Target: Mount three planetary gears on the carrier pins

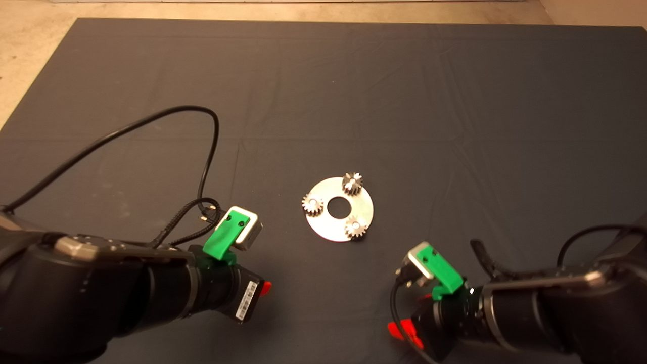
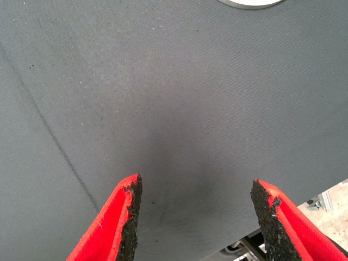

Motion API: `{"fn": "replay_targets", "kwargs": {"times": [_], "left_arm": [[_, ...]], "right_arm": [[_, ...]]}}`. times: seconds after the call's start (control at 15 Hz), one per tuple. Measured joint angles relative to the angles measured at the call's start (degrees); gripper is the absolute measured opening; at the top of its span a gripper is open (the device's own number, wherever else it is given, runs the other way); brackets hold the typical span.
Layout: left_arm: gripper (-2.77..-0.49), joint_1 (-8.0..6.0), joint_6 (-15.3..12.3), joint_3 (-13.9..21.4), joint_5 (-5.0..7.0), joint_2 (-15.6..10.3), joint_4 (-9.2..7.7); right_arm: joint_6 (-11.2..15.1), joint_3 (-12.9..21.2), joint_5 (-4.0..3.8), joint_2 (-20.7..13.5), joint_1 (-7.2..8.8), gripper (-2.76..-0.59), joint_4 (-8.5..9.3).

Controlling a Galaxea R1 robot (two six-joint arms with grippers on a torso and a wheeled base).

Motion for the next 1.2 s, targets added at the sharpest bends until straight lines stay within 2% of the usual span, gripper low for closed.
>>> {"fn": "replay_targets", "kwargs": {"times": [0.07,0.2,0.4,0.47,0.6,0.67,0.73,0.87,1.0,1.07,1.2], "left_arm": [[-1.93,0.03,0.0,0.0,0.02,0.1,-0.02],[-1.93,0.85,-0.1,0.1,-0.02,0.3,-0.11],[-1.93,1.27,-0.1,0.1,0.02,0.7,-0.22],[-1.93,1.43,-0.1,0.1,0.00,1.3,-0.21],[-1.93,2.29,-0.1,0.1,-0.03,1.7,-0.22],[-1.93,2.76,-0.1,0.1,0.02,1.7,-0.22],[-1.93,3.65,-0.1,0.1,0.05,1.7,-0.21],[-1.93,6.62,-0.1,0.1,0.00,1.9,0.00],[-1.93,9.55,-0.1,0.1,0.00,2.2,1.14],[-1.93,10.58,-0.1,0.1,0.00,2.2,1.93],[-1.93,11.44,-0.1,0.1,0.01,2.5,3.14]], "right_arm": [[-0.7,0.0,0.05,0.7,-0.84,-1.44,-0.45],[-1.5,0.0,0.02,1.4,-0.82,-1.44,-1.69],[-2.1,0.0,-0.01,2.2,-0.73,-1.44,-2.11],[-2.2,0.0,0.02,2.2,-0.02,-1.44,-2.10],[-2.3,0.0,-0.11,2.2,2.68,-1.44,-2.13],[-2.3,0.0,-0.11,2.2,3.36,-1.44,-2.11],[-2.3,0.0,-0.11,2.3,3.67,-1.44,-2.10],[-2.3,0.0,-0.06,2.3,3.79,-1.44,-2.10],[-2.3,0.0,-0.12,2.3,3.90,-1.44,-2.05],[-2.3,0.0,-0.05,2.3,4.22,-1.44,-2.05],[-2.3,0.0,-0.06,2.3,4.63,-1.44,-2.05]]}}
